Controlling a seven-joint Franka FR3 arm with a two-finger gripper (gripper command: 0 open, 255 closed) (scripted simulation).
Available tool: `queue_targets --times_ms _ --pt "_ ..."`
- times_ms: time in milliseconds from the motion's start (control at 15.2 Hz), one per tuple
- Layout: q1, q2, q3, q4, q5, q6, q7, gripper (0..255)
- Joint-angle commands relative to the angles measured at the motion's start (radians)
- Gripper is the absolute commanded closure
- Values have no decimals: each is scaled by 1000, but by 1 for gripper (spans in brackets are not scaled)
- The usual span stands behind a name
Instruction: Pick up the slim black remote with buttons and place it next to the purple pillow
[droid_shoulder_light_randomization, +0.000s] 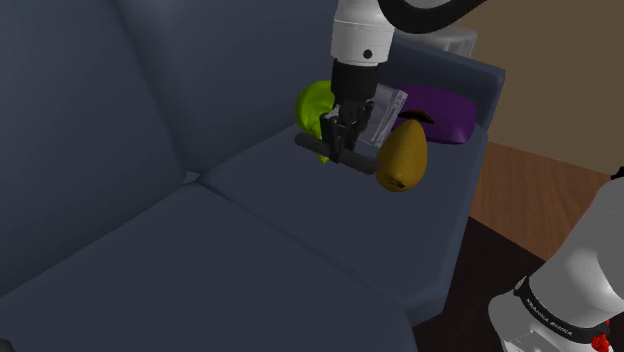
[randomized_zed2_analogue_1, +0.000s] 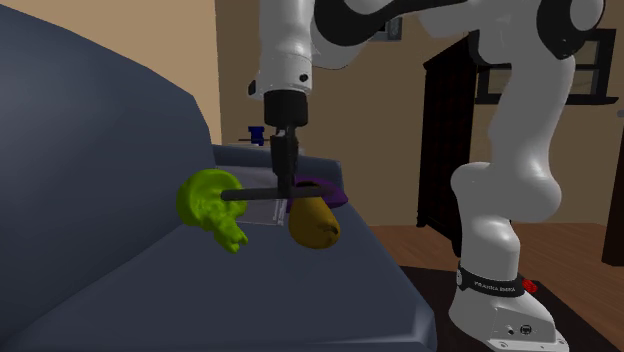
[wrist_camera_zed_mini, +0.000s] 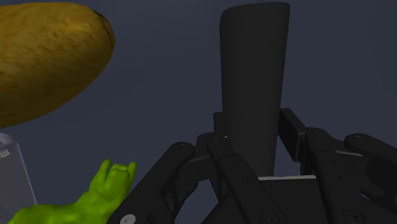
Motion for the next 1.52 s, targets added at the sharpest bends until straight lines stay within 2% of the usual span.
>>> queue_targets --times_ms 0,330,726,1452 --pt "-13 -50 -31 -50 3 -4 -49 255" --pt "-47 -169 -113 -158 -11 -27 -160 255" --pt "-100 -287 -220 -252 -58 -63 -293 255" --pt "-222 -402 -435 -317 -202 -125 -548 255"
